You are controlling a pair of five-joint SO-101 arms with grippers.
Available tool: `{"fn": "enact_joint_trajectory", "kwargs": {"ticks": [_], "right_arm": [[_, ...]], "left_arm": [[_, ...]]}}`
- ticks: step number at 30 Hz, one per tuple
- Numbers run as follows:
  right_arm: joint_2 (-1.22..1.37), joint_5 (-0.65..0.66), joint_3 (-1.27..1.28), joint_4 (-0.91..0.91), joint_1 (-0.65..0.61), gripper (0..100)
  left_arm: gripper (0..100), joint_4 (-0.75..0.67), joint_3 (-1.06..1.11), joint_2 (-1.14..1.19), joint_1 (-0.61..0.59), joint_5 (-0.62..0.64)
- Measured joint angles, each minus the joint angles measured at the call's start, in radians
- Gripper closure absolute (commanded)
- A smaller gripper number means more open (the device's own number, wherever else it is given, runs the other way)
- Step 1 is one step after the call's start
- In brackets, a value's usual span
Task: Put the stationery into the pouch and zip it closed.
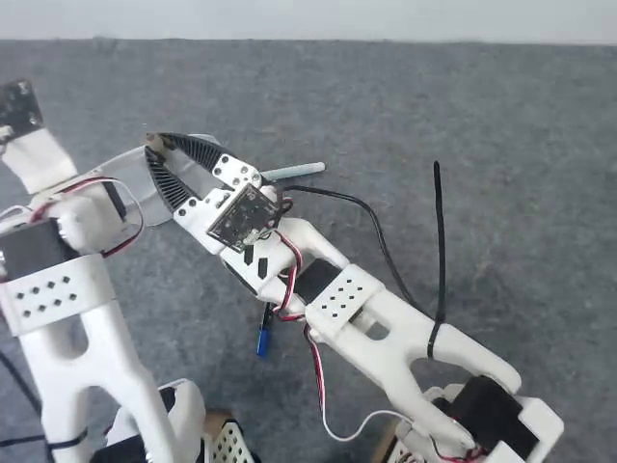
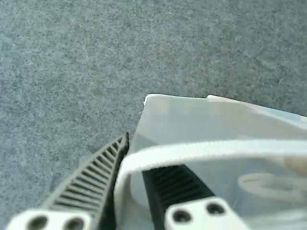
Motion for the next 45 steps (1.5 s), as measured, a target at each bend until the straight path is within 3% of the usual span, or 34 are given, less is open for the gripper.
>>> {"fn": "enact_joint_trajectory", "kwargs": {"ticks": [7,22,35,45], "right_arm": [[0.000,0.000,0.000,0.000,0.000,81.6],[-0.009,0.000,0.000,0.046,0.000,80.9],[-0.345,-0.195,-0.043,0.479,0.002,80.8],[-0.471,-0.209,-0.196,0.810,0.002,80.8]], "left_arm": [[99,0.000,0.000,0.000,0.000,0.000],[99,0.000,0.002,0.000,0.000,0.000],[99,0.000,0.002,0.000,0.000,0.000],[99,0.000,0.002,0.000,0.000,0.000]]}}
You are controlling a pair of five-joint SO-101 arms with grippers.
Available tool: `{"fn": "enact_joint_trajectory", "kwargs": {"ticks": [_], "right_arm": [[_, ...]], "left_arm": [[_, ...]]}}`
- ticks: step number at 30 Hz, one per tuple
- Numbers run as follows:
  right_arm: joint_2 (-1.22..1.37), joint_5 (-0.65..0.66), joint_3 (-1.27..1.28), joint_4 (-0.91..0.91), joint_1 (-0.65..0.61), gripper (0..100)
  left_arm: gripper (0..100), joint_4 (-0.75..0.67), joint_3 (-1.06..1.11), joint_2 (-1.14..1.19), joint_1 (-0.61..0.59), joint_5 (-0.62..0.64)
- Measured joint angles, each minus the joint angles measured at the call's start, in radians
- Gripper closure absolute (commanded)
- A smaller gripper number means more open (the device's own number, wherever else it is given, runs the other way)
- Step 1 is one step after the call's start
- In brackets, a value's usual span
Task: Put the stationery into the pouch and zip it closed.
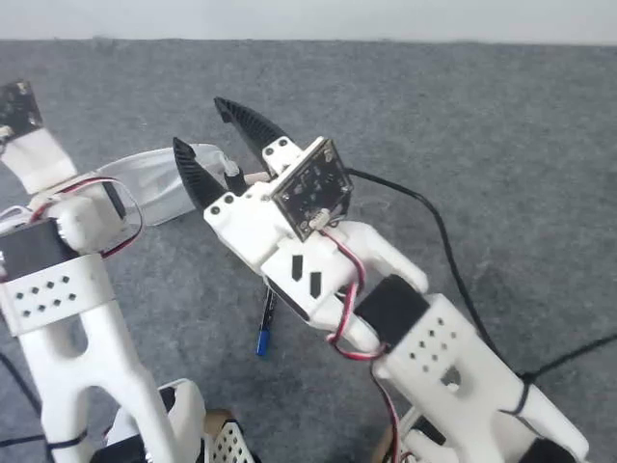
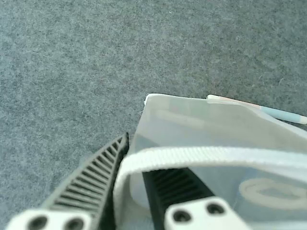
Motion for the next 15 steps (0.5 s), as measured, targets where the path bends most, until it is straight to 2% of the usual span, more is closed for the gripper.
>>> {"fn": "enact_joint_trajectory", "kwargs": {"ticks": [6,15], "right_arm": [[-0.040,-0.015,-0.028,0.273,0.015,80.8],[-0.040,-0.224,-0.028,0.649,0.183,80.9]], "left_arm": [[99,0.000,0.000,0.000,0.000,0.000],[99,0.000,0.000,0.000,0.000,0.000]]}}
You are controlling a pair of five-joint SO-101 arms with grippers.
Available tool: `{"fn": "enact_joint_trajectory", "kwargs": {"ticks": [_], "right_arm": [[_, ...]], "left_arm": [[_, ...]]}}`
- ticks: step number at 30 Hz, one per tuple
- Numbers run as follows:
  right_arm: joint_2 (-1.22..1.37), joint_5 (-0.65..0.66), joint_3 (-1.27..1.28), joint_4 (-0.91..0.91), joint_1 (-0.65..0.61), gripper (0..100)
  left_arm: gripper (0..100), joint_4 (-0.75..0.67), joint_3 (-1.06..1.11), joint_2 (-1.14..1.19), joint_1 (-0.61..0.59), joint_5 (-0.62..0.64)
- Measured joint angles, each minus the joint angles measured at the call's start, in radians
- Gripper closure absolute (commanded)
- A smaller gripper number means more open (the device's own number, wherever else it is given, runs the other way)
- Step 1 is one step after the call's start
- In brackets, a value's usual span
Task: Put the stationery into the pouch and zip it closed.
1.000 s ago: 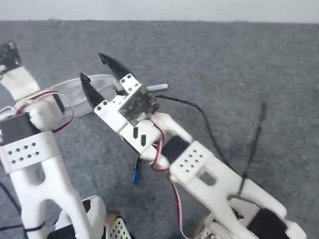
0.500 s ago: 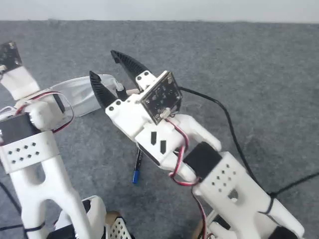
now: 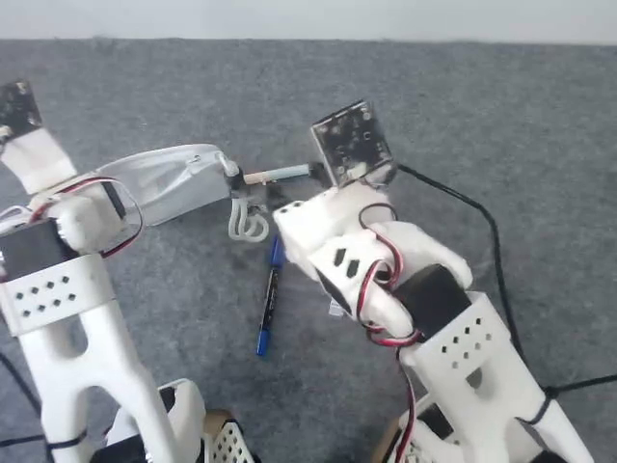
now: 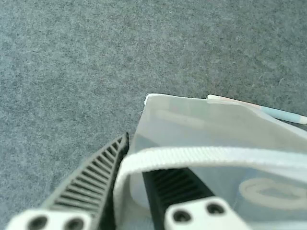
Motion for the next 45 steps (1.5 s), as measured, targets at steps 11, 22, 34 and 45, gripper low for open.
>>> {"fn": "enact_joint_trajectory", "kwargs": {"ticks": [11,22,34,45], "right_arm": [[-0.002,-0.057,0.132,0.046,0.011,81.0],[0.235,-0.057,0.175,-0.064,0.011,81.0],[0.647,-0.057,0.071,-0.259,0.011,81.1],[0.930,-0.101,-0.133,-0.264,0.005,81.1]], "left_arm": [[99,0.000,0.000,0.000,-0.018,0.000],[99,0.000,0.000,0.002,-0.133,0.005],[99,0.000,0.000,0.002,-0.163,0.000],[99,0.000,0.000,0.002,-0.163,0.000]]}}
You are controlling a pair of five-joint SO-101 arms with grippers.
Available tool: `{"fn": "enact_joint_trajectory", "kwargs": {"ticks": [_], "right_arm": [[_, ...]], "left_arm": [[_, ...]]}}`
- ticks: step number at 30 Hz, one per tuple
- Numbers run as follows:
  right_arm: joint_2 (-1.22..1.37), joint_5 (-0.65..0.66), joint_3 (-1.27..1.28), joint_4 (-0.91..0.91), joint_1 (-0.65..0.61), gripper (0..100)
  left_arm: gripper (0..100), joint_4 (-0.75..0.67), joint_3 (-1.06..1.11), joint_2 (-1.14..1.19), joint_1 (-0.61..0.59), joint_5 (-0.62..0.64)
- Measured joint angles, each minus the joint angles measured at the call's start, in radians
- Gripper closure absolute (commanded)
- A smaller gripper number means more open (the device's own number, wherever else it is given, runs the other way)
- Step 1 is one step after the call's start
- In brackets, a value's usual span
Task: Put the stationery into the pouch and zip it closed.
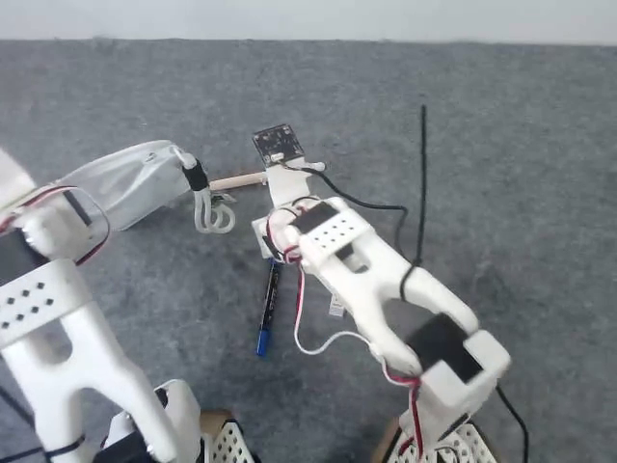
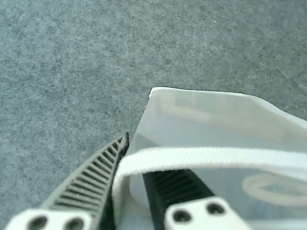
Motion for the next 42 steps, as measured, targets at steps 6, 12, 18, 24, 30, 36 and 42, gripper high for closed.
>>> {"fn": "enact_joint_trajectory", "kwargs": {"ticks": [6,12,18,24,30,36,42], "right_arm": [[0.120,-0.020,-0.075,0.000,-0.037,81.1],[0.190,-0.020,-0.132,0.043,-0.043,81.2],[0.224,-0.023,-0.206,0.163,-0.049,95.0],[0.227,-0.023,-0.216,0.189,-0.049,99.2],[0.224,-0.023,-0.218,0.245,-0.049,99.2],[0.157,-0.023,-0.218,0.359,-0.051,99.2],[0.080,-0.023,-0.218,0.446,-0.051,99.2]], "left_arm": [[99,0.000,0.000,0.000,0.000,0.000],[99,0.000,0.000,0.000,0.000,0.000],[99,0.000,0.000,0.000,0.000,0.000],[99,0.000,0.000,0.000,0.000,0.000],[99,0.000,0.000,0.000,0.000,0.000],[99,0.000,0.000,0.000,0.000,0.000],[99,0.000,0.000,0.000,0.000,0.000]]}}
